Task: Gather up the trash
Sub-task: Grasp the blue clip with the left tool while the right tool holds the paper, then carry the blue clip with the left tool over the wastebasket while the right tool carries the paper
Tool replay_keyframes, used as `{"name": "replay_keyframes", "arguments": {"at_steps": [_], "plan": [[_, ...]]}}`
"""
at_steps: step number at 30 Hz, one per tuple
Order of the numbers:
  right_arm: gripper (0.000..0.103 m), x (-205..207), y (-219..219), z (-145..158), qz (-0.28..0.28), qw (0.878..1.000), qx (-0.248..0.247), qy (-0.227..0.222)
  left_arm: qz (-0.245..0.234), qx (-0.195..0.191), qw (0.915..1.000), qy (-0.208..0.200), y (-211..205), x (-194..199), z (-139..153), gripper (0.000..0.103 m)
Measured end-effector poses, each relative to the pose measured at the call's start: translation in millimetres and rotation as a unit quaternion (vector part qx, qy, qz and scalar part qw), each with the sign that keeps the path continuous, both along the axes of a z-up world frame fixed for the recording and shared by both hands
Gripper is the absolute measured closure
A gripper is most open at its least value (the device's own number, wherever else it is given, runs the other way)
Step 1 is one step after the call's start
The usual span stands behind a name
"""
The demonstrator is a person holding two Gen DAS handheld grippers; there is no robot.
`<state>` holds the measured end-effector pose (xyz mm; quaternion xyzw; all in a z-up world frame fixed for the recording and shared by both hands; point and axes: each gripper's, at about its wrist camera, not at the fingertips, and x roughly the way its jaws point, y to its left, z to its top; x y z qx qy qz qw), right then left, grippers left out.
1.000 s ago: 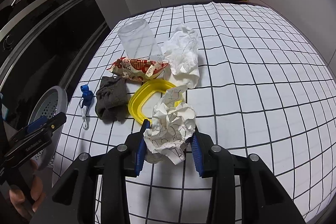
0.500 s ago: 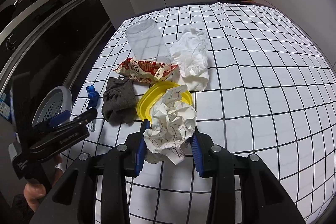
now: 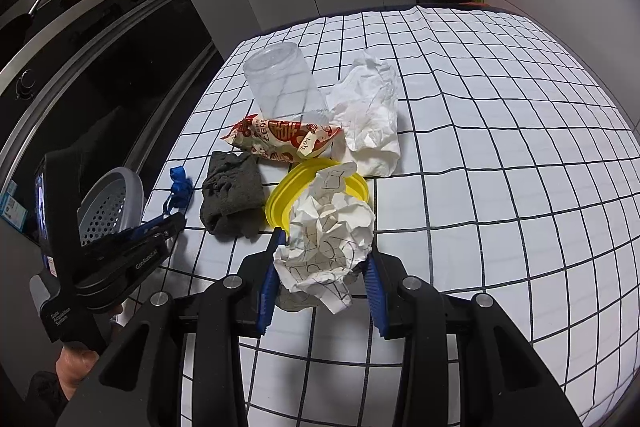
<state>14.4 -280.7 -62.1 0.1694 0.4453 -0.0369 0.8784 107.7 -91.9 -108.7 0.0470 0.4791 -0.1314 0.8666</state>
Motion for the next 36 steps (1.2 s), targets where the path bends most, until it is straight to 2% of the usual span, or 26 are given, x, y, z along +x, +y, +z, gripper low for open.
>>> {"name": "replay_keyframes", "arguments": {"at_steps": [20, 24, 29, 36], "plan": [[0.067, -3, 23, 18, 0.015, 0.999, 0.022, -0.032, 0.004, -0.039, 0.9965, -0.073, 51, -46, 68, 0.096], [0.067, 2, 42, 24, 0.033, 0.998, 0.022, -0.042, 0.014, -0.040, 0.9957, -0.083, 66, -49, 77, 0.096], [0.067, 18, 69, 39, 0.063, 0.996, 0.030, -0.056, 0.038, -0.025, 0.9925, -0.114, 95, -50, 97, 0.096], [0.067, 48, 128, 63, 0.130, 0.988, 0.032, -0.080, 0.084, -0.017, 0.9875, -0.132, 146, -46, 116, 0.096]]}}
